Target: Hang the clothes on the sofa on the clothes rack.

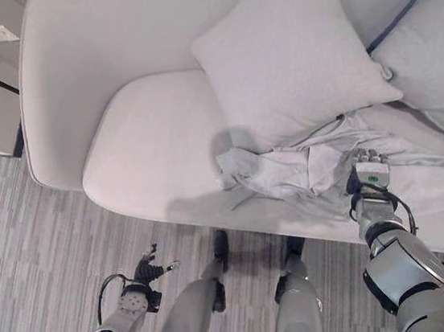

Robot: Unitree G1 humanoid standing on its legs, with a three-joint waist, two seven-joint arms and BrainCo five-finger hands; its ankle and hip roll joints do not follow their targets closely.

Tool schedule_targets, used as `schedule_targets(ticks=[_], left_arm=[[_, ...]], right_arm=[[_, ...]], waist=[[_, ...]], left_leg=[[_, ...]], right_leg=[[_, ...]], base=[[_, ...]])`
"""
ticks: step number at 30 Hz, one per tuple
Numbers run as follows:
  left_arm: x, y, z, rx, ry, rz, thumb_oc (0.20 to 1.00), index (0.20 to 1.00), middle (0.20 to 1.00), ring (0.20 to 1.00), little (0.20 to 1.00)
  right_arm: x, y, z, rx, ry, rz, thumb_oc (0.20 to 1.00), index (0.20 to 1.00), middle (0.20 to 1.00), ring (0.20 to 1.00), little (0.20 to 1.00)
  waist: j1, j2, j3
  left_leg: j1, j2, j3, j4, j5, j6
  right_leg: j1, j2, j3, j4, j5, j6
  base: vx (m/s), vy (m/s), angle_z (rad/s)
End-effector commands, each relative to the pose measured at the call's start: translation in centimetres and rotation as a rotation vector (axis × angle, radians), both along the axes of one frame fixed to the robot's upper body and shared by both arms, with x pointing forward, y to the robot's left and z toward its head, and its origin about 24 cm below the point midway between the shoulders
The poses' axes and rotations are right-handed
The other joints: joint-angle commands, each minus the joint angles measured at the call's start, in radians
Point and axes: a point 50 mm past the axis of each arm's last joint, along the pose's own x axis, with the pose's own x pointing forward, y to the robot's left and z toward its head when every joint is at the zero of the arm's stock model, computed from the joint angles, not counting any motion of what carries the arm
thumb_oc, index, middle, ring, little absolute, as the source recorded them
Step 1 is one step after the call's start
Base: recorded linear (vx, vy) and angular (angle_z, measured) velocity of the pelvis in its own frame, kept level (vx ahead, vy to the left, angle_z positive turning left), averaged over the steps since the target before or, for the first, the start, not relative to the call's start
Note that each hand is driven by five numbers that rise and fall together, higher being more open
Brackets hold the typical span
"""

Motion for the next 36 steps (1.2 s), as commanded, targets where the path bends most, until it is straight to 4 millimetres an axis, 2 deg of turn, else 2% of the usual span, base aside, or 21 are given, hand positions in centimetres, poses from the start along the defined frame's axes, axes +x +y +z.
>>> schedule_targets(ticks=[1,3,8,13,15,19,23,26,27,28,32,35,36], left_arm=[[1.2,0.5,1.0,0.103,-0.075,-0.048,1.000,1.000,1.000,1.000,1.000],[1.4,0.3,1.2,0.125,-0.102,-0.042,1.000,1.000,1.000,1.000,1.000],[2.2,-0.4,1.8,0.124,-0.148,-0.047,1.000,1.000,1.000,1.000,1.000],[3.0,-0.6,2.5,0.111,-0.199,-0.041,1.000,1.000,1.000,1.000,1.000],[3.2,-0.7,2.9,0.109,-0.218,-0.044,1.000,1.000,1.000,1.000,1.000],[4.1,-0.7,4.2,0.072,-0.298,-0.033,1.000,1.000,1.000,1.000,1.000],[4.2,0.0,4.5,0.070,-0.318,-0.007,1.000,1.000,1.000,1.000,1.000],[4.2,0.3,4.6,0.071,-0.325,-0.001,1.000,1.000,1.000,1.000,1.000],[4.3,0.7,5.1,0.061,-0.351,0.006,1.000,1.000,1.000,1.000,1.000],[4.3,1.0,5.3,0.060,-0.362,0.006,1.000,1.000,1.000,1.000,1.000],[3.9,1.8,4.9,0.094,-0.331,-0.008,1.000,1.000,1.000,1.000,1.000],[3.6,2.1,4.4,0.109,-0.292,-0.003,1.000,1.000,1.000,1.000,1.000],[3.6,2.1,4.4,0.109,-0.292,-0.003,1.000,1.000,1.000,1.000,1.000]], right_arm=[[1.0,-1.1,3.6,-0.093,-0.178,-0.030,1.000,1.000,1.000,1.000,1.000],[1.6,-1.0,5.2,-0.101,-0.293,-0.028,1.000,1.000,1.000,1.000,1.000],[2.4,0.0,5.9,-0.024,-0.392,-0.020,1.000,1.000,1.000,1.000,1.000],[3.2,2.7,4.1,0.116,-0.351,0.041,1.000,1.000,1.000,1.000,1.000],[3.4,3.1,4.0,0.131,-0.348,0.048,1.000,1.000,1.000,1.000,1.000],[3.9,3.2,4.0,0.283,-0.342,-0.009,1.000,1.000,1.000,1.000,1.000],[4.1,3.5,3.4,0.400,-0.308,-0.038,1.000,1.000,1.000,1.000,1.000],[4.1,3.3,3.3,0.404,-0.290,-0.053,1.000,1.000,1.000,1.000,1.000],[4.1,3.2,3.1,0.458,-0.239,-0.079,0.294,0.294,0.294,0.294,0.294],[4.1,3.3,2.9,0.469,-0.213,-0.072,0.200,0.200,0.200,0.200,0.200],[3.8,3.2,2.0,0.501,-0.144,-0.093,0.200,0.200,0.200,0.200,0.200],[2.9,4.0,-0.1,0.605,-0.132,-0.134,0.200,0.200,0.200,0.200,0.200],[2.9,4.0,-0.1,0.605,-0.132,-0.134,0.200,0.200,0.200,0.200,0.200]], waist=[[0.022,-0.059,-0.014],[0.026,-0.052,-0.009],[0.025,-0.049,-0.002],[0.026,-0.042,0.020],[0.027,-0.037,0.024],[0.041,0.000,0.046],[0.056,0.009,0.050],[0.059,0.010,0.052],[0.071,0.015,0.055],[0.073,0.013,0.055],[0.068,0.000,0.054],[0.060,-0.016,0.052],[0.060,-0.016,0.052]], left_leg=[[-0.038,-0.021,0.028,0.005,-0.027,-0.035],[-0.062,-0.022,0.030,0.005,-0.025,-0.037],[-0.101,-0.026,0.031,0.005,-0.018,-0.038],[-0.141,-0.031,0.034,0.005,-0.012,-0.040],[-0.154,-0.034,0.032,0.005,-0.008,-0.040],[-0.211,-0.049,0.034,0.005,0.003,-0.043],[-0.255,-0.055,0.039,0.005,0.010,-0.042],[-0.265,-0.055,0.037,0.005,0.012,-0.042],[-0.288,-0.059,0.040,0.005,0.016,-0.043],[-0.293,-0.060,0.041,0.005,0.018,-0.043],[-0.299,-0.059,0.041,0.005,0.020,-0.044],[-0.289,-0.059,0.039,0.005,0.018,-0.044],[-0.288,-0.059,0.039,0.005,0.018,-0.044]], right_leg=[[-0.078,-0.060,0.093,0.079,-0.018,0.049],[-0.094,-0.053,0.098,0.058,-0.009,0.050],[-0.126,-0.047,0.105,0.035,0.008,0.053],[-0.162,-0.040,0.114,0.018,0.023,0.054],[-0.178,-0.043,0.116,0.019,0.028,0.054],[-0.233,-0.051,0.121,0.009,0.047,0.062],[-0.279,-0.048,0.131,0.003,0.059,0.065],[-0.288,-0.048,0.131,0.001,0.060,0.066],[-0.310,-0.049,0.133,-0.002,0.066,0.068],[-0.314,-0.048,0.132,-0.002,0.067,0.068],[-0.318,-0.047,0.131,-0.002,0.069,0.068],[-0.305,-0.048,0.126,-0.002,0.068,0.069],[-0.305,-0.048,0.126,-0.002,0.068,0.069]], base=[[0.00,0.000,0.00],[-0.01,-0.013,-0.04],[-0.01,-0.011,-0.03],[-0.01,-0.007,-0.02],[-0.03,-0.011,-0.06],[-0.02,0.008,-0.02],[-0.01,0.005,-0.03],[0.00,0.000,-0.01],[0.00,0.000,0.00],[0.00,0.000,0.00],[0.00,0.002,0.01],[0.00,0.000,0.00],[0.00,0.016,0.05]])
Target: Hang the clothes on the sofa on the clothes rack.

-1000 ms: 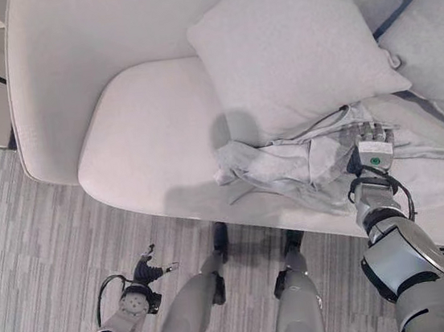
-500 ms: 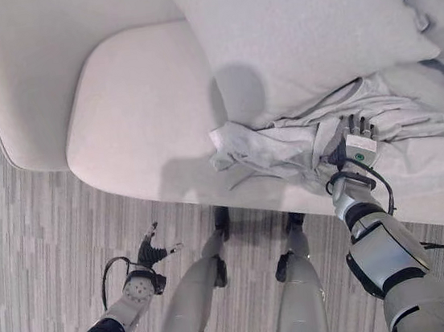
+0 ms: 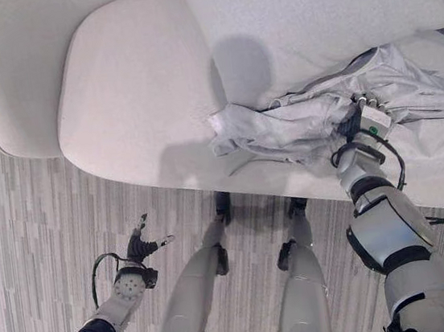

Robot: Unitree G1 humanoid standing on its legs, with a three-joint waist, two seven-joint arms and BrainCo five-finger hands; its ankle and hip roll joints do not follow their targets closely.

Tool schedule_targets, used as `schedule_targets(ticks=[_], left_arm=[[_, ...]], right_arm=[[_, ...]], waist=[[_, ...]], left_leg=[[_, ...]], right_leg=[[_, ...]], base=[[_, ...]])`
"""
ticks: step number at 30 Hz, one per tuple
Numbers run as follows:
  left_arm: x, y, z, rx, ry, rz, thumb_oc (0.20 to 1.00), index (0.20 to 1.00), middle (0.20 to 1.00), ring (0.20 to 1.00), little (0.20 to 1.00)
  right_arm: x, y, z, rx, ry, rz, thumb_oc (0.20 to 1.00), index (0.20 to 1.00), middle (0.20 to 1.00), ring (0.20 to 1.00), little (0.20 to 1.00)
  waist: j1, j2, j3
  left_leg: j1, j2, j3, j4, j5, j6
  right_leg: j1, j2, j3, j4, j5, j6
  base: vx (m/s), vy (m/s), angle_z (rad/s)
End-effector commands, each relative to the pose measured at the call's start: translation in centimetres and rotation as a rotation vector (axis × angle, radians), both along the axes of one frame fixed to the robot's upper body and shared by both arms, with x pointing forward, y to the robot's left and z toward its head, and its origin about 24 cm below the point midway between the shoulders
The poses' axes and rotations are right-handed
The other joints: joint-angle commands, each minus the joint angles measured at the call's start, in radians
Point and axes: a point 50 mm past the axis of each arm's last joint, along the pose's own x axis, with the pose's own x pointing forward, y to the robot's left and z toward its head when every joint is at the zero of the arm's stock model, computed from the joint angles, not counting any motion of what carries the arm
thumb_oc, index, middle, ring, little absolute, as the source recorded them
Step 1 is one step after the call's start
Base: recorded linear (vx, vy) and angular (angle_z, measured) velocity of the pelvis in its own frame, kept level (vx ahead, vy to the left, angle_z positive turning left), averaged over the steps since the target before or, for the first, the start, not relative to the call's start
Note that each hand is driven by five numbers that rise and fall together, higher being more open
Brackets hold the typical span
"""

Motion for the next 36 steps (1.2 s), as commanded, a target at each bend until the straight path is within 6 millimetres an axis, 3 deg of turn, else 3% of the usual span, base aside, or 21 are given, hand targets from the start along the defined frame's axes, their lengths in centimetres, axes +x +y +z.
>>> schedule_targets(ticks=[1,5,9,10,11,12,14,17,18,19,21,25,26,31,35,36], left_arm=[[0.4,1.8,0.6,0.064,-0.012,0.006,1.000,1.000,1.000,1.000,1.000],[0.2,1.9,0.1,0.079,0.023,0.022,1.000,1.000,1.000,1.000,1.000],[0.0,1.4,-0.5,0.100,0.052,0.020,1.000,1.000,1.000,1.000,1.000],[0.0,1.4,-0.5,0.100,0.052,0.020,1.000,1.000,1.000,1.000,1.000],[-0.3,1.4,-0.9,0.115,0.078,0.020,1.000,1.000,1.000,1.000,1.000],[-0.3,1.4,-0.9,0.115,0.078,0.020,1.000,1.000,1.000,1.000,1.000],[-0.4,1.5,-1.1,0.134,0.098,0.025,1.000,1.000,1.000,1.000,1.000],[-0.5,1.6,-1.2,0.122,0.115,0.049,1.000,1.000,1.000,1.000,1.000],[-0.5,1.6,-1.2,0.122,0.116,0.049,1.000,1.000,1.000,1.000,1.000],[-0.8,1.8,-1.4,0.105,0.134,0.072,1.000,1.000,1.000,1.000,1.000],[-1.3,2.0,-1.7,0.089,0.152,0.086,1.000,1.000,1.000,1.000,1.000],[-1.8,2.3,-1.7,0.065,0.162,0.085,1.000,1.000,1.000,1.000,1.000],[-2.3,2.5,-1.8,0.050,0.178,0.080,1.000,1.000,1.000,1.000,1.000],[-3.3,2.8,-2.3,0.009,0.218,0.098,1.000,1.000,1.000,1.000,1.000],[-3.7,2.4,-2.4,-0.061,0.221,0.103,1.000,1.000,1.000,1.000,1.000],[-3.8,2.4,-2.4,-0.061,0.221,0.103,1.000,1.000,1.000,1.000,1.000]], right_arm=[[-2.6,2.3,-8.1,0.229,0.282,0.029,0.200,0.200,0.200,0.200,0.200],[-3.4,3.0,-9.5,0.329,0.255,-0.002,0.200,0.200,0.200,0.200,0.200],[-4.5,3.9,-11.3,0.594,0.114,-0.107,0.200,0.200,0.200,0.200,0.200],[-4.5,3.9,-11.3,0.594,0.114,-0.107,0.200,0.200,0.200,0.200,0.200],[-4.8,4.3,-11.7,0.750,0.016,-0.156,0.200,0.200,0.200,0.200,0.200],[-4.8,4.3,-11.7,0.750,0.016,-0.156,0.200,0.200,0.200,0.200,0.200],[-4.7,5.8,-11.8,0.980,-0.161,-0.175,0.200,0.200,0.200,0.200,0.200],[-4.3,8.8,-11.0,1.190,-0.315,-0.060,0.200,0.200,0.200,0.200,0.200],[-4.3,8.8,-11.0,1.190,-0.314,-0.060,0.200,0.200,0.200,0.200,0.200],[-4.5,10.7,-10.1,1.291,-0.396,0.042,0.200,0.200,0.200,0.200,0.200],[-4.8,11.9,-9.1,1.341,-0.430,0.143,0.200,0.200,0.200,0.200,0.200],[-5.0,12.6,-7.4,1.350,-0.464,0.278,0.200,0.200,0.200,0.200,0.200],[-5.1,12.7,-6.6,1.349,-0.471,0.329,0.200,0.200,0.200,0.200,0.200],[-5.1,12.3,-5.0,1.360,-0.516,0.398,0.200,0.200,0.200,0.200,0.200],[-4.8,11.7,-1.3,1.262,-0.581,0.547,0.200,0.200,0.200,0.200,0.200],[-4.8,11.7,-1.3,1.262,-0.581,0.547,0.200,0.200,0.200,0.200,0.200]], waist=[[0.025,-0.057,0.007],[0.011,-0.076,0.002],[-0.011,-0.100,-0.017],[-0.011,-0.100,-0.017],[-0.022,-0.110,-0.024],[-0.022,-0.110,-0.024],[-0.041,-0.128,-0.033],[-0.061,-0.157,-0.036],[-0.063,-0.158,-0.037],[-0.074,-0.180,-0.046],[-0.084,-0.202,-0.069],[-0.092,-0.228,-0.118],[-0.096,-0.237,-0.156],[-0.100,-0.253,-0.223],[-0.102,-0.269,-0.297],[-0.102,-0.269,-0.297]], left_leg=[[-0.026,-0.056,0.016,0.005,-0.027,-0.036],[0.002,-0.057,0.015,0.005,-0.034,-0.037],[0.061,-0.055,0.011,0.005,-0.054,-0.037],[0.061,-0.055,0.011,0.005,-0.054,-0.037],[0.093,-0.053,0.013,0.005,-0.065,-0.034],[0.094,-0.053,0.013,0.005,-0.065,-0.034],[0.142,-0.051,0.018,0.005,-0.081,-0.029],[0.200,-0.048,0.031,0.005,-0.098,-0.022],[0.198,-0.049,0.030,0.005,-0.094,-0.021],[0.239,-0.047,0.039,0.005,-0.109,-0.014],[0.283,-0.046,0.048,0.005,-0.121,-0.007],[0.347,-0.052,0.062,0.005,-0.142,0.007],[0.384,-0.056,0.068,0.005,-0.154,0.017],[0.452,-0.060,0.074,0.005,-0.175,0.030],[0.508,-0.058,0.081,0.005,-0.195,0.039],[0.509,-0.058,0.081,0.005,-0.196,0.039]], right_leg=[[-0.030,-0.048,0.087,0.008,0.014,0.065],[0.000,-0.049,0.082,0.008,0.010,0.064],[0.063,-0.061,0.071,0.009,0.002,0.065],[0.063,-0.061,0.071,0.008,0.002,0.065],[0.094,-0.067,0.071,0.016,-0.008,0.063],[0.094,-0.067,0.071,0.016,-0.008,0.063],[0.130,-0.079,0.071,0.041,-0.022,0.063],[0.170,-0.090,0.071,0.074,-0.041,0.061],[0.169,-0.092,0.071,0.073,-0.038,0.061],[0.198,-0.098,0.074,0.086,-0.045,0.061],[0.236,-0.104,0.069,0.094,-0.054,0.063],[0.293,-0.106,0.062,0.102,-0.063,0.068],[0.322,-0.105,0.059,0.108,-0.069,0.070],[0.387,-0.101,0.054,0.111,-0.077,0.075],[0.445,-0.095,0.052,0.100,-0.080,0.079],[0.446,-0.095,0.052,0.099,-0.080,0.079]], base=[[-0.01,0.011,0.04],[0.00,0.008,0.02],[0.00,0.015,0.04],[0.01,0.044,0.08],[0.01,0.036,0.02],[0.02,0.074,0.04],[0.01,0.078,0.04],[0.00,0.053,-0.04],[0.05,0.041,-0.05],[0.05,0.039,-0.02],[0.06,0.039,-0.02],[0.08,0.049,-0.07],[0.10,0.053,0.07],[0.09,0.039,-0.09],[0.08,0.024,-0.02],[0.05,0.030,-0.12]])
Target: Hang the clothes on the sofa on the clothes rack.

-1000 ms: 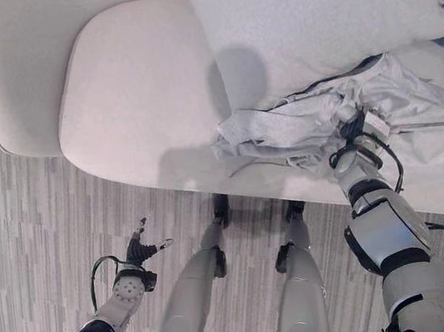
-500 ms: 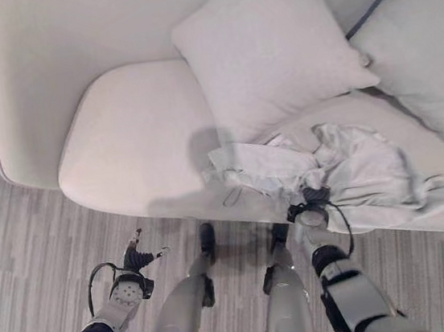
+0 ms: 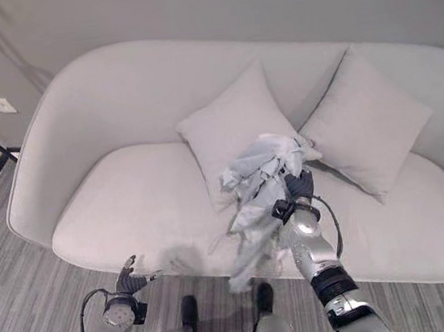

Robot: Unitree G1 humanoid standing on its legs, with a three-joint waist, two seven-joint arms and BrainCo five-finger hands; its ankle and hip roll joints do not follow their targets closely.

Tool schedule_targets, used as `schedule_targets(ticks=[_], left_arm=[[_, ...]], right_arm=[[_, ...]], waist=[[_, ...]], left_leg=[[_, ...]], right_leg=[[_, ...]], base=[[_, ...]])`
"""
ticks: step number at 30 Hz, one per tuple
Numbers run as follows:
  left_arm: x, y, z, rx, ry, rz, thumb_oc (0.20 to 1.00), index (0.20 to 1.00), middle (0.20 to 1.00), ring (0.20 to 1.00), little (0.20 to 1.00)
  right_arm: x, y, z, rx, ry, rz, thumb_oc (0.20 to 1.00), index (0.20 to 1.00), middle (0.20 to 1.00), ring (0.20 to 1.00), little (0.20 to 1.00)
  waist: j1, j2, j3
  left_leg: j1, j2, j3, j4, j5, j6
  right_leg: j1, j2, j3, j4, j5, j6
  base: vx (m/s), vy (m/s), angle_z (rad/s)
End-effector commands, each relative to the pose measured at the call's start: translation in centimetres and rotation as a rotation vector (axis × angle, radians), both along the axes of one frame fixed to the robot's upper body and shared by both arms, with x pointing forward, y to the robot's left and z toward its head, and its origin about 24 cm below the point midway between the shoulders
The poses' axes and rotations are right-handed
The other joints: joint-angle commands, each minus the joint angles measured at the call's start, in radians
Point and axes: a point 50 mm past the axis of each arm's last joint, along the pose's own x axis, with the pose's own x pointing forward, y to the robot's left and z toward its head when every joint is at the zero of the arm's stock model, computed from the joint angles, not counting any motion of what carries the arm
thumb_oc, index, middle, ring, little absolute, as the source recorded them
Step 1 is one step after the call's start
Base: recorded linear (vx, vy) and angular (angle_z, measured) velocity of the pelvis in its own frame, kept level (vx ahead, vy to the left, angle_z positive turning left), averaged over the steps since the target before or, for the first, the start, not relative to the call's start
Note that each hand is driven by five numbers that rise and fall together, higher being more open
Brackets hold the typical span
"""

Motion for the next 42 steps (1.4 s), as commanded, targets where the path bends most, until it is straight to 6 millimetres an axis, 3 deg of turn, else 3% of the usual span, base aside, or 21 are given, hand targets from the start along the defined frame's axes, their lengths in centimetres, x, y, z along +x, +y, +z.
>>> schedule_targets(ticks=[1,4,5,6,7,8,11,14,15,21,32,33,34,35,38,39,42], left_arm=[[1.6,-0.3,1.4,-0.037,-0.088,-0.015,1.000,1.000,1.000,1.000,1.000],[2.1,-0.5,2.0,-0.013,-0.126,-0.038,1.000,1.000,1.000,1.000,1.000],[2.1,-0.5,2.1,-0.013,-0.126,-0.037,1.000,1.000,1.000,1.000,1.000],[2.8,-0.8,2.6,0.008,-0.161,-0.048,1.000,1.000,1.000,1.000,1.000],[2.8,-0.8,2.6,0.008,-0.161,-0.048,1.000,1.000,1.000,1.000,1.000],[3.5,-1.2,3.2,-0.002,-0.201,-0.043,1.000,1.000,1.000,1.000,1.000],[4.4,-1.7,4.1,-0.021,-0.254,-0.036,1.000,1.000,1.000,1.000,1.000],[5.9,-2.6,5.8,-0.061,-0.353,-0.023,1.000,1.000,1.000,1.000,1.000],[7.2,-3.4,7.1,-0.071,-0.426,-0.029,1.000,1.000,1.000,1.000,1.000],[10.5,-7.0,10.4,-0.149,-0.561,-0.086,1.000,1.000,1.000,1.000,1.000],[10.7,-13.0,11.8,-0.288,-0.574,-0.308,1.000,1.000,1.000,1.000,1.000],[10.5,-14.4,12.2,-0.360,-0.574,-0.343,1.000,1.000,1.000,1.000,1.000],[10.5,-14.5,12.2,-0.361,-0.575,-0.343,1.000,1.000,1.000,1.000,1.000],[10.2,-16.2,13.4,-0.559,-0.583,-0.347,1.000,1.000,1.000,1.000,1.000],[10.0,-16.7,14.0,-0.622,-0.589,-0.356,1.000,1.000,1.000,1.000,1.000],[9.5,-18.0,15.0,-0.782,-0.584,-0.371,1.000,1.000,1.000,1.000,1.000],[8.8,-19.9,16.1,-0.948,-0.552,-0.420,1.000,1.000,1.000,1.000,1.000]], right_arm=[[1.7,-0.2,6.9,-0.095,-0.301,0.048,0.200,0.200,0.200,0.200,0.200],[1.8,-0.4,9.5,-0.166,-0.389,0.058,0.200,0.200,0.200,0.200,0.200],[1.8,-0.4,9.5,-0.167,-0.389,0.057,0.200,0.200,0.200,0.200,0.200],[2.0,-0.1,11.9,-0.198,-0.474,0.077,0.200,0.200,0.200,0.200,0.200],[2.0,-0.1,11.9,-0.198,-0.474,0.077,0.200,0.200,0.200,0.200,0.200],[2.1,0.3,13.9,-0.236,-0.541,0.095,0.200,0.200,0.200,0.200,0.200],[2.4,1.0,15.7,-0.280,-0.593,0.121,0.200,0.200,0.200,0.200,0.200],[2.6,2.0,17.6,-0.310,-0.653,0.162,0.200,0.200,0.200,0.200,0.200],[2.6,2.8,18.5,-0.314,-0.686,0.192,0.200,0.200,0.200,0.200,0.200],[2.9,4.9,19.8,-0.373,-0.723,0.242,0.200,0.200,0.200,0.200,0.200],[3.7,6.8,23.3,-0.385,-0.802,0.274,0.200,0.200,0.200,0.200,0.200],[3.7,7.1,23.8,-0.388,-0.814,0.281,0.200,0.200,0.200,0.200,0.200],[3.7,7.1,23.8,-0.388,-0.814,0.281,0.200,0.200,0.200,0.200,0.200],[3.8,7.5,24.0,-0.384,-0.814,0.287,0.200,0.200,0.200,0.200,0.200],[3.8,7.7,24.1,-0.384,-0.815,0.291,0.200,0.200,0.200,0.200,0.200],[3.9,8.1,23.7,-0.369,-0.801,0.308,0.200,0.200,0.200,0.200,0.200],[3.9,9.0,23.1,-0.326,-0.785,0.350,0.200,0.200,0.200,0.200,0.200]], waist=[[0.000,-0.014,-0.036],[0.000,-0.021,-0.060],[0.000,-0.020,-0.059],[-0.002,-0.027,-0.073],[-0.002,-0.027,-0.072],[-0.006,-0.032,-0.085],[-0.009,-0.036,-0.094],[-0.013,-0.046,-0.106],[-0.016,-0.052,-0.114],[-0.028,-0.056,-0.122],[-0.057,-0.059,-0.121],[-0.062,-0.059,-0.119],[-0.062,-0.059,-0.119],[-0.064,-0.058,-0.114],[-0.064,-0.057,-0.113],[-0.063,-0.056,-0.110],[-0.064,-0.055,-0.106]], left_leg=[[0.055,-0.035,0.042,0.012,-0.151,0.031],[0.082,-0.033,0.047,0.012,-0.160,0.035],[0.084,-0.033,0.048,0.012,-0.160,0.035],[0.103,-0.031,0.051,0.012,-0.166,0.037],[0.103,-0.031,0.051,0.012,-0.167,0.037],[0.116,-0.031,0.052,0.012,-0.170,0.039],[0.130,-0.028,0.055,0.012,-0.174,0.039],[0.145,-0.025,0.059,0.012,-0.179,0.039],[0.152,-0.025,0.058,0.012,-0.181,0.040],[0.158,-0.028,0.054,0.012,-0.183,0.041],[0.173,-0.035,0.062,0.012,-0.193,0.050],[0.173,-0.037,0.061,0.012,-0.194,0.052],[0.173,-0.037,0.062,0.012,-0.194,0.052],[0.172,-0.039,0.061,0.012,-0.193,0.056],[0.171,-0.040,0.061,0.012,-0.193,0.056],[0.171,-0.042,0.059,0.012,-0.192,0.059],[0.170,-0.044,0.058,0.012,-0.191,0.062]], right_leg=[[0.017,-0.048,0.029,0.073,-0.027,0.043],[0.037,-0.046,0.035,0.080,-0.035,0.042],[0.038,-0.046,0.036,0.081,-0.036,0.042],[0.047,-0.042,0.044,0.091,-0.042,0.041],[0.048,-0.042,0.044,0.091,-0.042,0.041],[0.053,-0.038,0.054,0.098,-0.044,0.040],[0.061,-0.035,0.062,0.103,-0.050,0.038],[0.070,-0.031,0.068,0.108,-0.057,0.035],[0.073,-0.032,0.069,0.111,-0.057,0.035],[0.072,-0.036,0.073,0.126,-0.061,0.034],[0.066,-0.041,0.098,0.147,-0.058,0.031],[0.064,-0.042,0.100,0.150,-0.054,0.031],[0.063,-0.042,0.101,0.150,-0.054,0.031],[0.060,-0.042,0.103,0.151,-0.048,0.032],[0.060,-0.042,0.104,0.151,-0.046,0.032],[0.060,-0.042,0.105,0.154,-0.043,0.032],[0.060,-0.045,0.107,0.159,-0.041,0.033]], base=[[0.06,0.028,-0.15],[0.05,0.019,-0.11],[0.03,0.015,-0.08],[0.02,0.009,-0.10],[0.03,0.012,-0.19],[0.02,0.006,-0.24],[0.01,0.006,-0.13],[0.02,-0.008,-0.11],[0.03,-0.019,-0.65],[0.00,-0.003,0.03],[0.00,0.005,-0.02],[-0.01,0.009,-0.04],[-0.02,0.020,-0.04],[0.00,0.000,0.00],[0.00,0.000,0.00],[0.00,0.000,0.00],[0.00,0.000,0.00]])
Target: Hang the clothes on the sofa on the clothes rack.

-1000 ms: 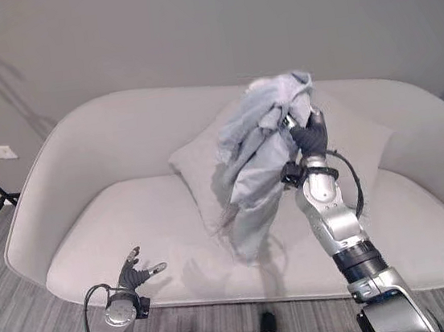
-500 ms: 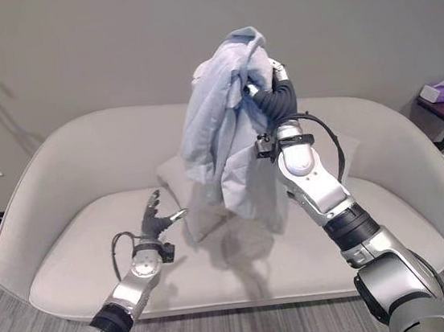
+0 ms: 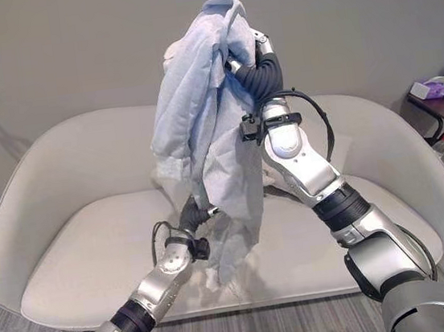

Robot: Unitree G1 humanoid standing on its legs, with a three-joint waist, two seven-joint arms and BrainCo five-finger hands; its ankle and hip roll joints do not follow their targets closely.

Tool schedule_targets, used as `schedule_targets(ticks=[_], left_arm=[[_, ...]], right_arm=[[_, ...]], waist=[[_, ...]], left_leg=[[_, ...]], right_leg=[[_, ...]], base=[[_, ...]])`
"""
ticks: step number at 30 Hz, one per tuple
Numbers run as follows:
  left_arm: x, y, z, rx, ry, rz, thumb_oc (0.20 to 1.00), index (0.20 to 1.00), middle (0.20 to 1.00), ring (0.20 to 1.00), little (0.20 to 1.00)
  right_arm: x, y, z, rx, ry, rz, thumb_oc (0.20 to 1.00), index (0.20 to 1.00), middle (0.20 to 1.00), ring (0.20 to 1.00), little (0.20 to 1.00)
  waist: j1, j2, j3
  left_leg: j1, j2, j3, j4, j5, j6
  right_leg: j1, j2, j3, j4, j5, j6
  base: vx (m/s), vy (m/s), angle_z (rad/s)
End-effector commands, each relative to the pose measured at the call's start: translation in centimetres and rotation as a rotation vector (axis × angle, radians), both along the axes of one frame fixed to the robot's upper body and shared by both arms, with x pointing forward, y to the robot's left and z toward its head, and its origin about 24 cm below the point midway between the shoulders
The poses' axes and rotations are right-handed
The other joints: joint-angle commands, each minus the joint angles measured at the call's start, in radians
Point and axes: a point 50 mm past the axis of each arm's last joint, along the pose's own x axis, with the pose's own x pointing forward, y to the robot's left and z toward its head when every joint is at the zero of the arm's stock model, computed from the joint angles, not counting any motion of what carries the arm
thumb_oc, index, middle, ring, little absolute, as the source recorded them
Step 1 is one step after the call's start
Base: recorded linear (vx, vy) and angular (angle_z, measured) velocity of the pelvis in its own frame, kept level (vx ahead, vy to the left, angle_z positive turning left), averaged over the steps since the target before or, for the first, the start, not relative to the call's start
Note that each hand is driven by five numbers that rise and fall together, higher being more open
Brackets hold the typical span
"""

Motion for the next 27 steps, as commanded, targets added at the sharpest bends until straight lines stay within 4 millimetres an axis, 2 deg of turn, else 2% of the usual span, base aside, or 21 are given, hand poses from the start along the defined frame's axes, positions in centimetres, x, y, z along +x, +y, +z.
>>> schedule_targets(ticks=[1,4,5,7,10,11,19,20,21,26,27], left_arm=[[0.7,-3.4,3.8,-0.221,-0.085,-0.133,1.000,1.000,1.000,1.000,1.000],[0.0,-5.4,4.7,-0.278,-0.079,-0.227,1.000,1.000,1.000,1.000,1.000],[0.0,-5.4,4.7,-0.278,-0.078,-0.227,1.000,1.000,1.000,1.000,1.000],[-0.6,-7.1,5.1,-0.283,-0.073,-0.298,1.000,1.000,1.000,1.000,1.000],[-0.8,-8.2,5.0,-0.260,-0.065,-0.332,1.000,1.000,1.000,1.000,1.000],[-1.1,-9.2,4.6,-0.231,-0.050,-0.359,1.000,1.000,1.000,1.000,1.000],[-1.8,-10.9,3.5,-0.125,-0.044,-0.415,1.000,1.000,1.000,1.000,1.000],[-1.8,-10.9,3.3,-0.104,-0.051,-0.419,0.551,0.551,0.551,0.551,0.551],[-1.7,-10.9,3.2,-0.085,-0.053,-0.416,0.200,0.200,0.200,0.200,0.200],[-1.0,-10.2,2.6,-0.044,-0.043,-0.373,0.200,0.200,0.200,0.200,0.200],[-0.6,-9.6,2.5,-0.035,-0.049,-0.345,0.200,0.200,0.200,0.200,0.200]], right_arm=[[0.1,1.8,4.2,0.079,-0.127,0.078,0.200,0.200,0.200,0.200,0.200],[-0.3,3.4,3.0,0.074,-0.093,0.141,0.200,0.200,0.200,0.200,0.200],[-0.3,3.4,3.0,0.074,-0.093,0.141,0.200,0.200,0.200,0.200,0.200],[-0.7,5.0,2.0,0.060,-0.062,0.197,0.200,0.200,0.200,0.200,0.200],[-0.8,6.0,1.5,0.066,-0.037,0.235,0.200,0.200,0.200,0.200,0.200],[-0.8,6.5,1.4,0.080,-0.025,0.253,0.200,0.200,0.200,0.200,0.200],[-0.8,7.8,2.7,0.133,-0.046,0.286,0.200,0.200,0.200,0.200,0.200],[-0.8,8.0,2.8,0.138,-0.047,0.291,0.200,0.200,0.200,0.200,0.200],[-0.8,8.0,2.8,0.143,-0.046,0.292,0.200,0.200,0.200,0.200,0.200],[-1.0,8.0,2.9,0.139,-0.055,0.292,0.200,0.200,0.200,0.200,0.200],[-1.0,7.6,2.9,0.134,-0.061,0.277,0.200,0.200,0.200,0.200,0.200]], waist=[[0.007,-0.018,0.017],[0.003,-0.016,0.022],[0.003,-0.016,0.022],[-0.004,-0.014,0.024],[-0.010,-0.013,0.022],[-0.016,-0.012,0.021],[-0.032,-0.012,0.018],[-0.033,-0.012,0.018],[-0.034,-0.012,0.018],[-0.035,-0.014,0.016],[-0.033,-0.013,0.016]], left_leg=[[0.017,-0.049,-0.007,0.012,-0.126,0.022],[0.015,-0.051,-0.010,0.012,-0.123,0.023],[0.015,-0.051,-0.010,0.012,-0.123,0.023],[0.015,-0.053,-0.011,0.012,-0.123,0.024],[0.015,-0.055,-0.008,0.012,-0.124,0.025],[0.015,-0.057,-0.005,0.012,-0.124,0.025],[0.016,-0.059,0.003,0.012,-0.125,0.026],[0.016,-0.059,0.004,0.012,-0.126,0.026],[0.016,-0.058,0.006,0.012,-0.126,0.026],[0.019,-0.057,0.010,0.012,-0.126,0.027],[0.020,-0.057,0.010,0.012,-0.126,0.027]], right_leg=[[-0.031,-0.057,0.026,0.060,0.049,0.017],[-0.036,-0.060,0.030,0.068,0.052,0.017],[-0.037,-0.060,0.030,0.069,0.052,0.017],[-0.039,-0.062,0.033,0.074,0.055,0.017],[-0.041,-0.063,0.038,0.073,0.059,0.017],[-0.042,-0.064,0.040,0.074,0.061,0.017],[-0.051,-0.063,0.054,0.074,0.068,0.015],[-0.051,-0.062,0.056,0.074,0.070,0.015],[-0.051,-0.062,0.056,0.073,0.070,0.015],[-0.051,-0.059,0.062,0.071,0.072,0.014],[-0.050,-0.059,0.060,0.070,0.072,0.014]], base=[[0.00,0.000,0.00],[-0.02,0.008,0.04],[-0.03,0.009,0.05],[0.00,0.000,0.00],[-0.01,0.005,-0.02],[0.00,0.000,0.00],[0.00,0.000,0.00],[0.00,0.000,0.00],[-0.01,0.003,-0.05],[0.00,0.001,-0.02],[0.00,0.000,0.00]])
